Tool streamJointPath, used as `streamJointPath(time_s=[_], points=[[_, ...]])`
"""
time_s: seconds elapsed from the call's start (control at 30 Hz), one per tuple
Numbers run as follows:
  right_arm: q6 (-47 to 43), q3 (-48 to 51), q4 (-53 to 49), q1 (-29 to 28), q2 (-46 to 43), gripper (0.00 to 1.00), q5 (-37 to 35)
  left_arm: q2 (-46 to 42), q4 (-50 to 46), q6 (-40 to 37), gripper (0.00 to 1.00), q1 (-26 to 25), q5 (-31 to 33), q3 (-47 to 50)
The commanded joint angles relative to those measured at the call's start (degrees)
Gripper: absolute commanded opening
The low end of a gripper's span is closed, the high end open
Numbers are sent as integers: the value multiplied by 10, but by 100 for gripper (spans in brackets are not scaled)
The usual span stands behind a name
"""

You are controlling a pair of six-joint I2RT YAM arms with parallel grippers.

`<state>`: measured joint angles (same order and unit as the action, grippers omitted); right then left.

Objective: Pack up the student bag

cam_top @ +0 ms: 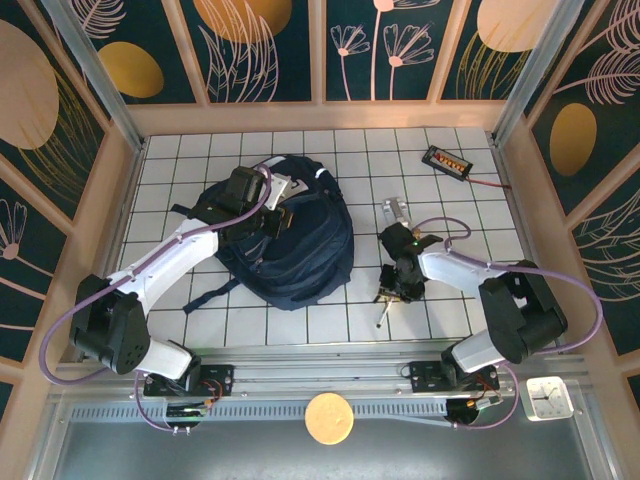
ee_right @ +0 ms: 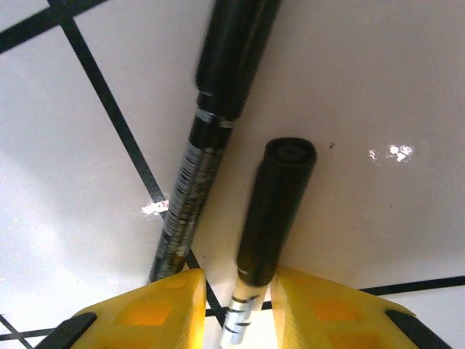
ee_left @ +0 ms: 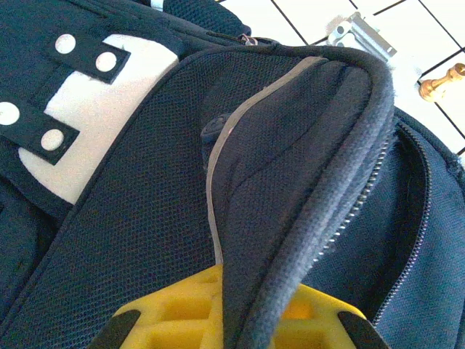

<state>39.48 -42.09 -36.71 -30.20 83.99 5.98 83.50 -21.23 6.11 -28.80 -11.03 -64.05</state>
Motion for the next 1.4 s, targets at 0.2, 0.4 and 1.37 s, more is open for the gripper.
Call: streamJointPath(time_s=[0.2, 0.4, 1.37], points=[[-6, 11, -25, 4, 12, 20, -25, -15, 17, 0, 0, 2, 10, -5], [-6, 5, -47, 6, -12, 13, -39, -19, 17, 1, 0, 2, 10, -6], [155, -327, 275, -1, 80, 8, 199, 18, 51, 88, 0, 2, -60, -89]])
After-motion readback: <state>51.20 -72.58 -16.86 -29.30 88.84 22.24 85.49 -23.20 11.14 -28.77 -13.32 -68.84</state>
